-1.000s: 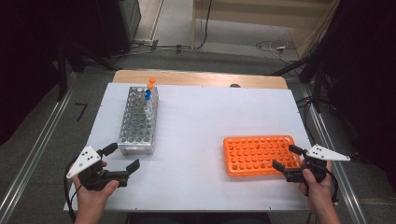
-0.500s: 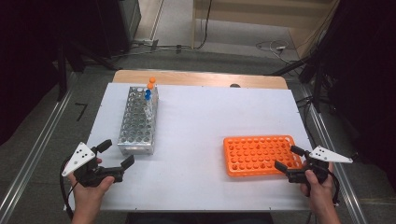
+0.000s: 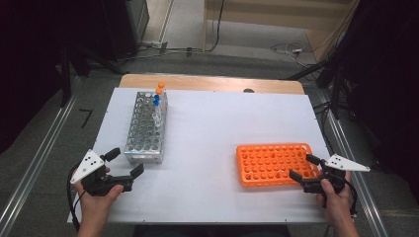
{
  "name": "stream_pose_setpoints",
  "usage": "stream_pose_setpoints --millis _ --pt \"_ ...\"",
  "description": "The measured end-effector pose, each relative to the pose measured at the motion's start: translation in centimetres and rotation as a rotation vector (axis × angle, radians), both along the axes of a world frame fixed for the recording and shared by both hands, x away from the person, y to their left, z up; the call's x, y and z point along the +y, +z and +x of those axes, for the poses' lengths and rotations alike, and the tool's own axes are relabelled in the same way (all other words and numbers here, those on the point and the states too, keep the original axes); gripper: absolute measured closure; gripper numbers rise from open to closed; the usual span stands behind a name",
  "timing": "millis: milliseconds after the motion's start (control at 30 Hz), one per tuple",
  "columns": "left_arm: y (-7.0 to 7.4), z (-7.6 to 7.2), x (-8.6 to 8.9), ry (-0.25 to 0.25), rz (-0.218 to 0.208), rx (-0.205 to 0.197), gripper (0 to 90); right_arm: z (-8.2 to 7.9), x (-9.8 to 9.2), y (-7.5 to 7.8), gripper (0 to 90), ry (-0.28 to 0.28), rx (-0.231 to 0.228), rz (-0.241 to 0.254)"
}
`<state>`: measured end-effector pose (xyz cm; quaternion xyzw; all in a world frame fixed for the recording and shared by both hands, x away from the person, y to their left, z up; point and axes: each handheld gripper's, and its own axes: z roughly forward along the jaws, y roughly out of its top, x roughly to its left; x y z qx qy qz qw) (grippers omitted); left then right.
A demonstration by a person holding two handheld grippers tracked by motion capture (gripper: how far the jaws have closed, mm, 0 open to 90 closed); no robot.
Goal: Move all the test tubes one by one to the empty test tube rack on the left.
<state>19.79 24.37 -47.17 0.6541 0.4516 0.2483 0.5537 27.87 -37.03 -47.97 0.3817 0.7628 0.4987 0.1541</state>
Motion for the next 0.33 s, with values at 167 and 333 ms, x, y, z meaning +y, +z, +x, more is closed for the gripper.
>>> stream_pose_setpoints --millis 167,333 --pt "-0.26 0.14 0.03 -0.002 0.005 0.003 0.0 0.12 -0.09 -0.10 0.0 -0.006 0.003 0.010" --pt "-0.39 0.39 -0.14 -0.007 -0.002 0.007 0.0 0.30 -0.04 -0.30 0.0 -0.003 0.010 0.006"
